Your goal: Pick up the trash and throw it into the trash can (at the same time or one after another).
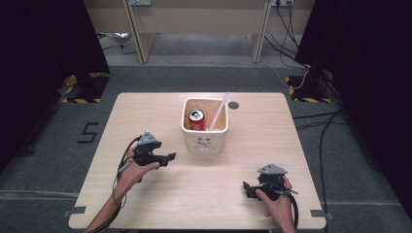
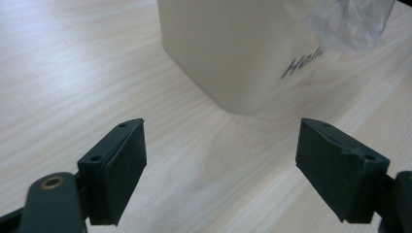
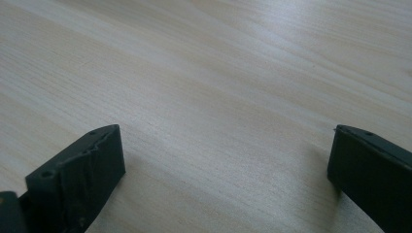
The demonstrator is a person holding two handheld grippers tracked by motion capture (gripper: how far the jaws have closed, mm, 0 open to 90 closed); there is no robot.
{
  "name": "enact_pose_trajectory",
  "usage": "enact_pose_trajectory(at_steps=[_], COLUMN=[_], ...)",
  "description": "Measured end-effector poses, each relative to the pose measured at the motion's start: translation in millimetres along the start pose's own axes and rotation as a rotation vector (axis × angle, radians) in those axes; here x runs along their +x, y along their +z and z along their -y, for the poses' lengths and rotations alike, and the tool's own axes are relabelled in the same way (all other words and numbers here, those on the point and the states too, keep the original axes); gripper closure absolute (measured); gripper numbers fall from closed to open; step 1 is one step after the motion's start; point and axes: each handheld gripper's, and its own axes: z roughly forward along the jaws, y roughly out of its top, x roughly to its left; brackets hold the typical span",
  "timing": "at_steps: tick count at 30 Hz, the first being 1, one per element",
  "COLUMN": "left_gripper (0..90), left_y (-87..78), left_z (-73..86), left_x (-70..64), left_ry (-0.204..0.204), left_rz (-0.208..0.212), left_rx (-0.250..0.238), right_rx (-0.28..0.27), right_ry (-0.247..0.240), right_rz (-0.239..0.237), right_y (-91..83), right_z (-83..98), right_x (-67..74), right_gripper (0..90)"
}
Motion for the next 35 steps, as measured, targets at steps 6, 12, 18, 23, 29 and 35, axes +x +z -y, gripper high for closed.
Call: enact_pose_trajectory(at_steps=[6, 12, 18, 23, 29, 35], left_gripper=[18.0, 18.0, 17.9, 18.0, 18.0, 17.1], left_y=[2.1, 3.5, 6.5, 9.6, 9.7, 9.1], left_z=[10.6, 20.3, 31.3, 39.3, 48.3, 50.6], left_x=[-3.4, -8.0, -11.6, -12.2, -12.2, -13.5], left_ry=[0.012, 0.026, 0.045, 0.055, 0.052, 0.069], left_rz=[-0.002, -0.004, -0.014, -0.024, -0.031, -0.05], left_rx=[0.013, 0.028, 0.055, 0.079, 0.103, 0.099], right_rx=[0.001, 0.001, 0.001, 0.001, 0.001, 0.001], right_ry=[-0.001, -0.001, -0.001, 0.001, 0.002, 0.002], right_rz=[0.0, 0.0, 0.0, 0.0, 0.0, 0.0], right_y=[-0.1, 0.0, -0.1, -0.1, -0.2, -0.1], right_z=[0.0, 0.0, 0.1, 0.1, 0.1, 0.1], right_x=[-0.1, -0.1, -0.1, 0.3, 0.3, 0.3], right_gripper=[0.3, 0.3, 0.4, 0.3, 0.4, 0.3])
